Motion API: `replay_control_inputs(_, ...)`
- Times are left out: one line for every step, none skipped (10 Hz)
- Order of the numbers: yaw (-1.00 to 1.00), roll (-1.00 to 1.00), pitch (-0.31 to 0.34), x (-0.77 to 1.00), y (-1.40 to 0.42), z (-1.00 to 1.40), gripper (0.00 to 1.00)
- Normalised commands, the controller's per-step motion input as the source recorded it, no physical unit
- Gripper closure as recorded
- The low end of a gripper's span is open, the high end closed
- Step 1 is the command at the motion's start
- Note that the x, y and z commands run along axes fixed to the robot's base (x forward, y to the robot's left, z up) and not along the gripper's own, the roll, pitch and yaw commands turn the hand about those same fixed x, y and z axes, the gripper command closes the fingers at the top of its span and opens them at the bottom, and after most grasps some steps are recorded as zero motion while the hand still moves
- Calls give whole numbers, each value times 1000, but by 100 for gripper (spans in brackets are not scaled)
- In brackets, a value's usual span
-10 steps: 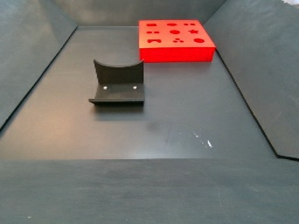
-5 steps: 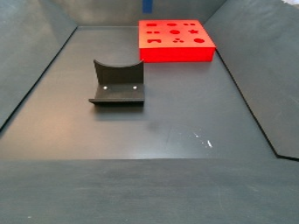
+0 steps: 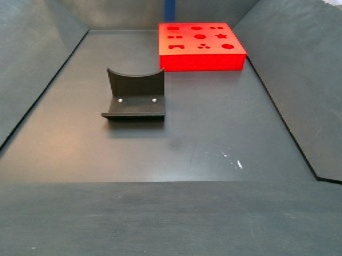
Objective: Insert the rectangle object.
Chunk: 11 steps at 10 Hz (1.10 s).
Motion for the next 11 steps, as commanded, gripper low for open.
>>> replay_control_inputs(23,0,-17,-17,-3,0,100)
replay_control_inputs(0,29,0,-23,0,-66,100)
replay_control_inputs(-54,131,0,-240,0,-366,100)
replay_control_inputs(-63,146,-13,-243,-63,-394,100)
replay_control_inputs(-37,73,-17,-151,-63,-214,100)
replay_control_inputs(0,27,-13,-40,-49,-140,100)
replay_control_inputs(0,14,-7,0,-31,-151,100)
replay_control_inputs(0,21,0,0,-69,-171,100)
replay_control_inputs(0,16,0,51,-51,-186,100)
replay_control_inputs(0,29,0,131,-57,-200,100)
replay_control_inputs(0,37,0,263,-60,-200,100)
